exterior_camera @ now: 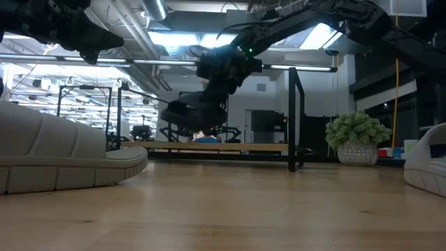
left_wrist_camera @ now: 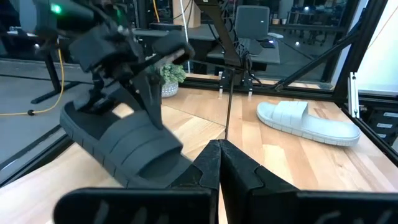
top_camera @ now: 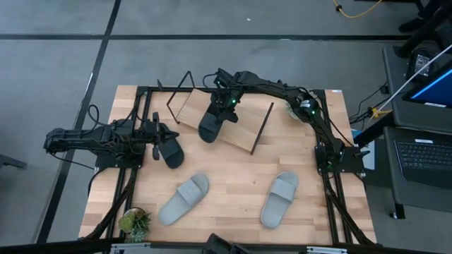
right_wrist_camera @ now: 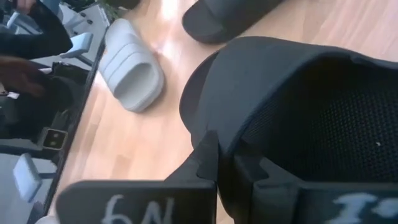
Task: Pick and place slides into the shelf
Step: Put the right black slide on the shelf
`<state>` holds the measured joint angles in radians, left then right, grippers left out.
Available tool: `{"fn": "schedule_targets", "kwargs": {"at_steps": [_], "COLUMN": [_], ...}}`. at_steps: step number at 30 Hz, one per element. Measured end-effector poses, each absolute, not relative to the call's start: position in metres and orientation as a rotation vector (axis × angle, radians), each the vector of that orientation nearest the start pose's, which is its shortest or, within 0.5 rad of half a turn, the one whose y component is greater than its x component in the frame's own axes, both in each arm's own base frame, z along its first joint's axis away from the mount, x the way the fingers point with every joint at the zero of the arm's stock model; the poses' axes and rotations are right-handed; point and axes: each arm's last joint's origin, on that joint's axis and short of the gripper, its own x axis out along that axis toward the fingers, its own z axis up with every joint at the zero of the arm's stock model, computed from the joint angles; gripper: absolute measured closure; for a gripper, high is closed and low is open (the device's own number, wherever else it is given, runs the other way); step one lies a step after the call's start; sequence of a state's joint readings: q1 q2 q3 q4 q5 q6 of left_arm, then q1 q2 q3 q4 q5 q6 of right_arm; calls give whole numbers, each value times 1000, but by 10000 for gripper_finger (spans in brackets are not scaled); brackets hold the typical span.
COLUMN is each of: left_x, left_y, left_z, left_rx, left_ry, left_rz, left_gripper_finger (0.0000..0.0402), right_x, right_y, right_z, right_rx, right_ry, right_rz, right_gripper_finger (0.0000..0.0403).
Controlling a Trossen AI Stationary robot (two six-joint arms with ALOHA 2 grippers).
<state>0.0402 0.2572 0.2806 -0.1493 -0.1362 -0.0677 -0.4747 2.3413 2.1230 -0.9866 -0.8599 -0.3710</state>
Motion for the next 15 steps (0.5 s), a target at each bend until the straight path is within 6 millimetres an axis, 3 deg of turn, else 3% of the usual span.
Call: {"fn": "schedule_targets", "kwargs": {"at_steps": [8,15], "left_x": [104,104], "left_y": [8,8], "left_z": [224,224], "left_rx": [-61,-61], "left_ry": [120,120], "left_rz": [180,181], "left_gripper_finger": [401,401], "right_x": [439,439], "right_y": [-209,-210], "right_z": [204,204], "right_rx": [428,418], "right_ry": [870,865], "right_rz": [484,486], "right_gripper_finger": [389,341]}}
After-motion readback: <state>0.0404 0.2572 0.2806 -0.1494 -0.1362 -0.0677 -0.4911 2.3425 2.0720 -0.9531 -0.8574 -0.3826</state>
